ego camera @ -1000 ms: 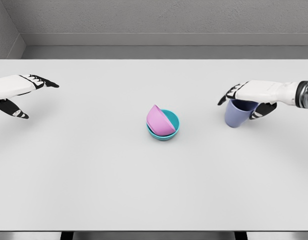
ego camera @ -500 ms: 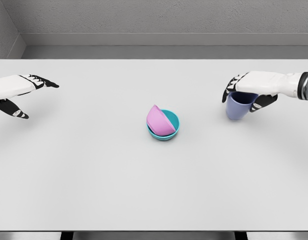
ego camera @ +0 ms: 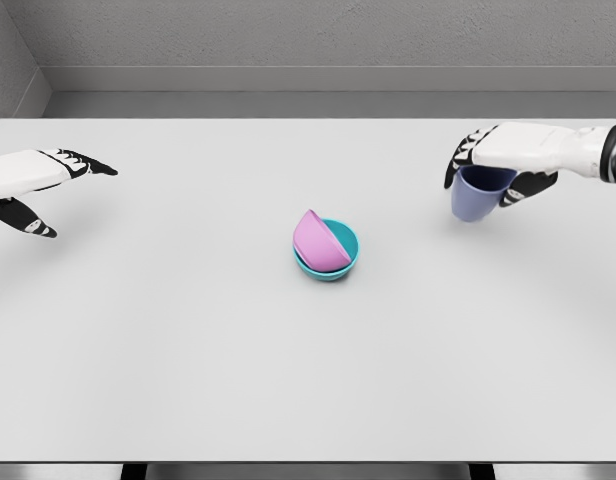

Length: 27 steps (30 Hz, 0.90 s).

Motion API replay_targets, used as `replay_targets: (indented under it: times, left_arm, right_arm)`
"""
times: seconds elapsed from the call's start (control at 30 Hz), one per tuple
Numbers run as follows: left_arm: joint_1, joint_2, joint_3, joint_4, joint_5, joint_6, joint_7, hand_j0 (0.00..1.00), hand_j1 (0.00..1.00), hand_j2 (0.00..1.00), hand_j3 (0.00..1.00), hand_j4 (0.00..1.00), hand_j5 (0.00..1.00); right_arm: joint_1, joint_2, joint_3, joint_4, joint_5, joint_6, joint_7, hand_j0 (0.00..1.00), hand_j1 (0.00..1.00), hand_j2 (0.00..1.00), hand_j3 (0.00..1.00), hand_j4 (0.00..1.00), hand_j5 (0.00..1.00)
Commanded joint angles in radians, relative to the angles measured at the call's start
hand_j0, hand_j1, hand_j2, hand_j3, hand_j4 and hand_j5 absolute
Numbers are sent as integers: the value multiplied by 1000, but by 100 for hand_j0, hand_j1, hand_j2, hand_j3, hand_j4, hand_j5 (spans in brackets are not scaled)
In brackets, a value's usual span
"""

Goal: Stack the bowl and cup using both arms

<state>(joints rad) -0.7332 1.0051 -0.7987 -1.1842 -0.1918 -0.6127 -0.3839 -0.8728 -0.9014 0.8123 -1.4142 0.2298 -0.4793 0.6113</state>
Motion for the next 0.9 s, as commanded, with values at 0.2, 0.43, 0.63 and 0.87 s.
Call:
replay_targets:
  times: [0.2,0.43,0.63,0.87]
  left_arm:
    - [0,1,1,0,6,2,0,100,100,100,100,100,100]
    - [0,1,1,0,8,2,0,100,100,100,100,100,100]
    - [0,1,1,0,8,2,0,100,100,100,100,100,100]
    - [0,1,1,0,8,2,0,100,100,100,100,100,100]
  right_arm:
    - [-21,19,1,-11,-4,2,0,63,63,63,63,63,63]
    - [-43,47,4,-43,-6,-15,0,63,63,63,63,63,63]
    - [-44,71,7,-80,-6,-18,0,63,63,63,63,63,63]
    - [-64,87,7,-103,-7,-19,0,63,63,63,63,63,63]
